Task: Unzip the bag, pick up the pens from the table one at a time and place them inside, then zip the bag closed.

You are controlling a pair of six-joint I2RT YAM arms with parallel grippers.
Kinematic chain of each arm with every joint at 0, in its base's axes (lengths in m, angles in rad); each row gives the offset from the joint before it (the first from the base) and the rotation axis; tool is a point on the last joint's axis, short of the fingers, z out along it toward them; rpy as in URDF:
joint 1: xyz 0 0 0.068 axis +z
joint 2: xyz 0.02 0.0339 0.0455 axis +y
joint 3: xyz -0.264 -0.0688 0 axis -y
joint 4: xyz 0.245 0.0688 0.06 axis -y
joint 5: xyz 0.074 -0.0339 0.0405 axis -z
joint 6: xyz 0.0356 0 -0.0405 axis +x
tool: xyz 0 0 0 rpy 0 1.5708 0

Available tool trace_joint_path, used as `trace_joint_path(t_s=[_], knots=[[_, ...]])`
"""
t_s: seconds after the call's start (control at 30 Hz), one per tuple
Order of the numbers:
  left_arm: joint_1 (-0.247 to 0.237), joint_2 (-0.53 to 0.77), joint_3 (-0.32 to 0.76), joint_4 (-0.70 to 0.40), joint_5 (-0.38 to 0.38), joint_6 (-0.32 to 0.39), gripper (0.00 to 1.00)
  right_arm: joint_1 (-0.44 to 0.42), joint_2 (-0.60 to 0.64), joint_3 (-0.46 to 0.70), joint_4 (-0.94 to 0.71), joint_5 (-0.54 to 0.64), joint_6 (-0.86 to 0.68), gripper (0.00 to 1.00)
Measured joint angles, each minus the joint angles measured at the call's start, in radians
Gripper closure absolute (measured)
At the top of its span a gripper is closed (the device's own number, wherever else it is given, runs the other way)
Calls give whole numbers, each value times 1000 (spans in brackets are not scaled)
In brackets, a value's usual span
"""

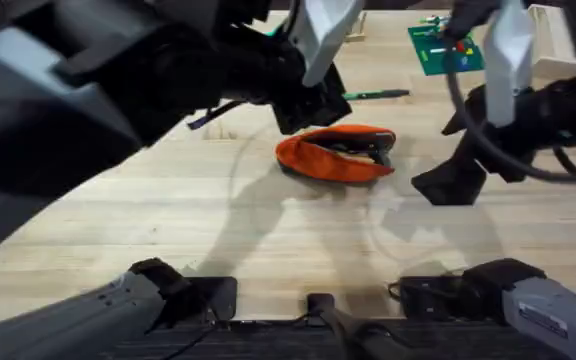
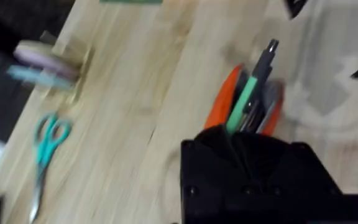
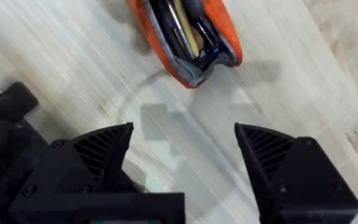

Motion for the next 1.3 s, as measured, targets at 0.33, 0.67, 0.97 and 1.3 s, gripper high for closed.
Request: trace_joint_path(t_s=[0.33, 0.67, 0.97, 1.3], knots=[[0, 161, 0, 108, 148, 0, 958, 0, -134, 1, -5, 26, 0, 4], [0, 162, 0, 109, 194, -72, 958, 0, -134, 1, 22, 49, 0, 3], [0, 319, 0, 111, 271, -87, 958, 0, -134, 1, 23, 93, 0, 4], [0, 382, 0, 114, 269, -87, 958, 0, -104, 1, 26, 120, 16, 3]])
